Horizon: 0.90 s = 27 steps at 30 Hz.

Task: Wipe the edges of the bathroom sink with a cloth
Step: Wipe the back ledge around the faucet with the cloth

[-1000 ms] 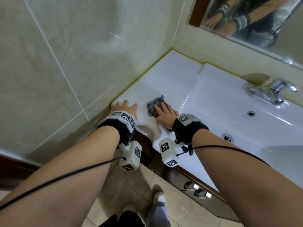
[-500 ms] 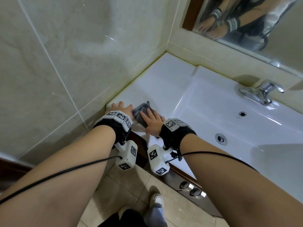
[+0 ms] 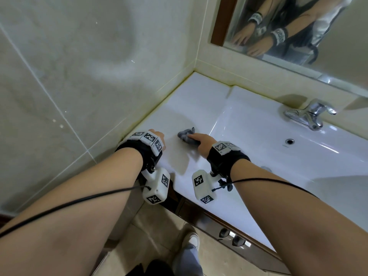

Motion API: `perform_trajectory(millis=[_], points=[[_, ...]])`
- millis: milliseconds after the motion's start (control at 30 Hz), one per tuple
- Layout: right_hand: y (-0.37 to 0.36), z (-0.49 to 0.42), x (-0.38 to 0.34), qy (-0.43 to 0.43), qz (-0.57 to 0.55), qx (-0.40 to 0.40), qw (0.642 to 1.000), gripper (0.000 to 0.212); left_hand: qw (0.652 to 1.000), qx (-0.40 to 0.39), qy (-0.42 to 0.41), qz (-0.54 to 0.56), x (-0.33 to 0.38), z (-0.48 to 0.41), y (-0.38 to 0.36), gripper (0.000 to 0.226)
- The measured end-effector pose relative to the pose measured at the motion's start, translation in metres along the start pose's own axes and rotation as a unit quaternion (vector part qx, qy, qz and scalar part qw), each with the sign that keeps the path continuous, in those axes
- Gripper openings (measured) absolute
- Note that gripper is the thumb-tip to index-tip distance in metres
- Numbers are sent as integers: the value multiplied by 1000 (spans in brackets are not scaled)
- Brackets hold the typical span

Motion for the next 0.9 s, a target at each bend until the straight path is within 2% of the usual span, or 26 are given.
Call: perform_trajectory(millis=[100, 233, 433, 667, 833, 900], points=[[17, -8, 19, -43, -91, 59, 993, 50, 1000, 4, -18, -6, 17, -15, 12, 52], [39, -22, 43, -42, -168, 81, 982, 50, 999, 20, -17, 30, 42, -42, 29, 58], [82, -63, 77, -74, -115, 117, 984, 62, 998, 18, -27, 53, 94, -87, 51, 64], [119, -111, 120, -85, -157, 135, 975, 70, 995, 15, -48, 81, 140, -136, 63, 67], [133, -131, 138, -82, -204, 175, 960, 61, 991, 27, -63, 114, 158, -161, 66, 66], [138, -139, 144, -81, -193, 176, 962, 66, 989, 28, -70, 124, 166, -169, 66, 65]])
Point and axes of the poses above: each hand's wrist, its own z-axis away from the middle knuckle, its own y-axis out of the back of the hand, x = y × z, the point moved 3 cm from there along -z, towards the middle knuckle, and after that the axes turned 12 degrees about x, right-handed, at the moved point
